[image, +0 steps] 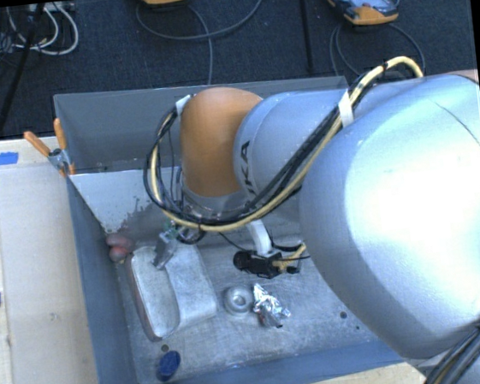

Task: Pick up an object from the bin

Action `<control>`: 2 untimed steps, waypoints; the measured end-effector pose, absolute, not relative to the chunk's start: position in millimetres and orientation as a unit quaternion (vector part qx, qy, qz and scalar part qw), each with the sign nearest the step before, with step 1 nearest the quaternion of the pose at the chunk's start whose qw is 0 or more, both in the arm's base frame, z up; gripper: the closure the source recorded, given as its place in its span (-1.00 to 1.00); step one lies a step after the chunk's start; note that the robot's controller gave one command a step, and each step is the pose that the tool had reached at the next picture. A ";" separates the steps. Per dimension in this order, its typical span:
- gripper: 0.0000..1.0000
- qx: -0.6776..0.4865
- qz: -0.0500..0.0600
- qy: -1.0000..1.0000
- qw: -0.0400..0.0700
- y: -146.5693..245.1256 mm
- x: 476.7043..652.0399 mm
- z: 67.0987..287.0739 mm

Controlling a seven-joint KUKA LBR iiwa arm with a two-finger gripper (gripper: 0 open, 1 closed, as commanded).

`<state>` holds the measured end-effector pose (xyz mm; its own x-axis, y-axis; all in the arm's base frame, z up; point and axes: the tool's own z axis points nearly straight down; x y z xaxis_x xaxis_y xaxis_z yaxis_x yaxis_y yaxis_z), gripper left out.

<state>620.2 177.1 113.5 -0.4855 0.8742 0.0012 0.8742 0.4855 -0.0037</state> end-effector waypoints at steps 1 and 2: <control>-1.00 -0.572 -0.007 -0.820 0.000 166.0 621.7 81.6; -1.00 -0.613 -0.007 -0.790 0.003 162.5 624.0 81.0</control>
Offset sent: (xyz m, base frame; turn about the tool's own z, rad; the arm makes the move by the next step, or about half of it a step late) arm -0.0037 -0.0158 -0.0435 0.1580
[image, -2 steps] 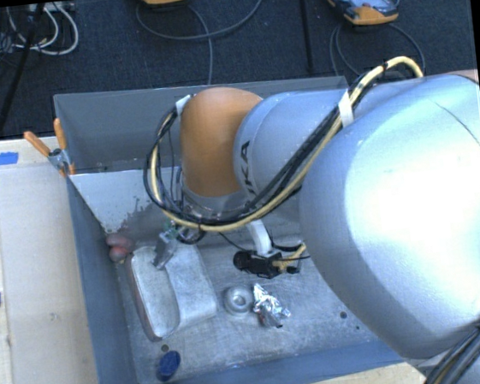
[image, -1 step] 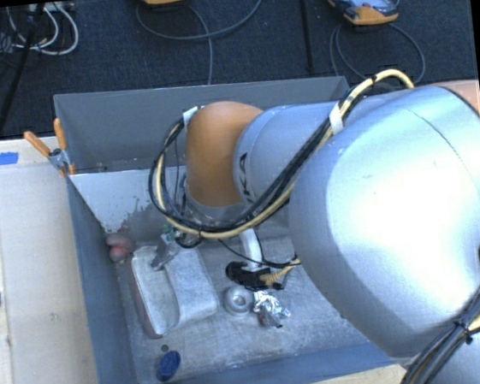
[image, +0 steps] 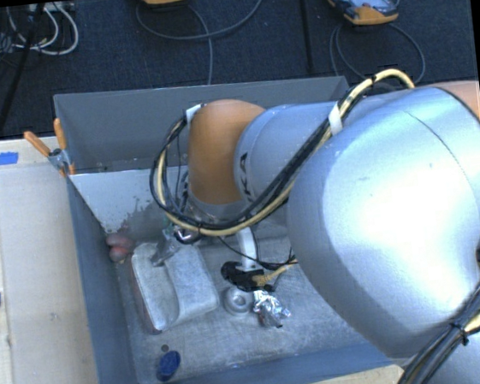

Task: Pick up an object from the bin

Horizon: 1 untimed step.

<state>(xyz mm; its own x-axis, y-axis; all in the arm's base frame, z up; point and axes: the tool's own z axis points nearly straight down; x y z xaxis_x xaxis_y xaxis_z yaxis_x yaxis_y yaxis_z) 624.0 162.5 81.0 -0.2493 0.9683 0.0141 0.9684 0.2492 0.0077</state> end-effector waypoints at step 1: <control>1.00 -0.611 -0.013 -0.792 0.001 166.9 625.9 84.0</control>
Offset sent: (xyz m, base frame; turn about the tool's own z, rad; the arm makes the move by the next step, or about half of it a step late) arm 0.0000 0.0000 0.0000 0.0000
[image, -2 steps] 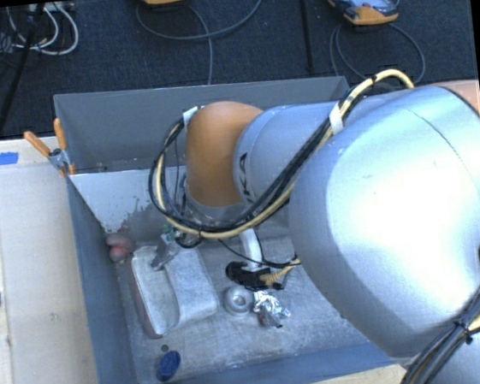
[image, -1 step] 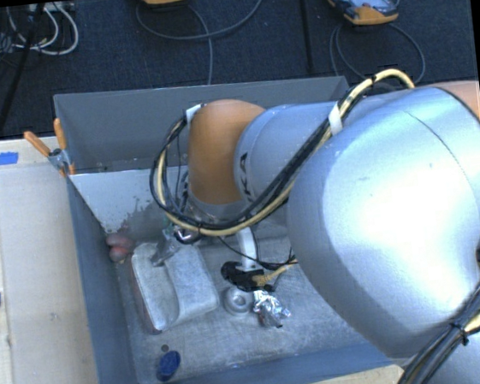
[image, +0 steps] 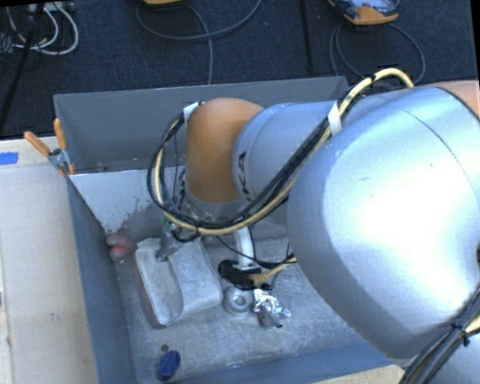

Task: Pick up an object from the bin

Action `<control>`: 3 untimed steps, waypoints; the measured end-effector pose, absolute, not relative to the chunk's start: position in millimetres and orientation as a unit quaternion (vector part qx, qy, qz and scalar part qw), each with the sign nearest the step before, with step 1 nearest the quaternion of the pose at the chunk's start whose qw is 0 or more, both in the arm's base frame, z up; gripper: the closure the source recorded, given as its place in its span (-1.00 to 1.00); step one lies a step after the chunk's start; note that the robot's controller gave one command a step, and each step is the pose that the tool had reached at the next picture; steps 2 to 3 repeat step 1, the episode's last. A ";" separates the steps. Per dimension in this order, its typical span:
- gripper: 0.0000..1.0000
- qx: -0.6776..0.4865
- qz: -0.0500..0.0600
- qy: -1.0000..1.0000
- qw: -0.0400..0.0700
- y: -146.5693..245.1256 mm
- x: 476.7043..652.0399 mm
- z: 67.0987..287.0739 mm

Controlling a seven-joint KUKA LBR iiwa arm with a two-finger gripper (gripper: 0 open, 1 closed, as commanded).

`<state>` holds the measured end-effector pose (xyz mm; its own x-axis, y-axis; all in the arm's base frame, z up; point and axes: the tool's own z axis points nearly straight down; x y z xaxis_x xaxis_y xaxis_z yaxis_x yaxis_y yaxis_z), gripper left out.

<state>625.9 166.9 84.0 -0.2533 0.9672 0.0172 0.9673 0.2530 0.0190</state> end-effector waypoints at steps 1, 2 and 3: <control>1.00 -0.609 -0.002 -0.793 -0.001 167.3 627.2 141.0; 1.00 -0.609 -0.002 -0.793 -0.001 167.3 627.2 141.0; 1.00 -0.609 -0.002 -0.793 -0.001 167.3 627.2 141.0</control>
Offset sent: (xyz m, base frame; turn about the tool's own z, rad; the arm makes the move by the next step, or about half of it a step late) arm -0.0001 -0.0001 0.0537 0.0002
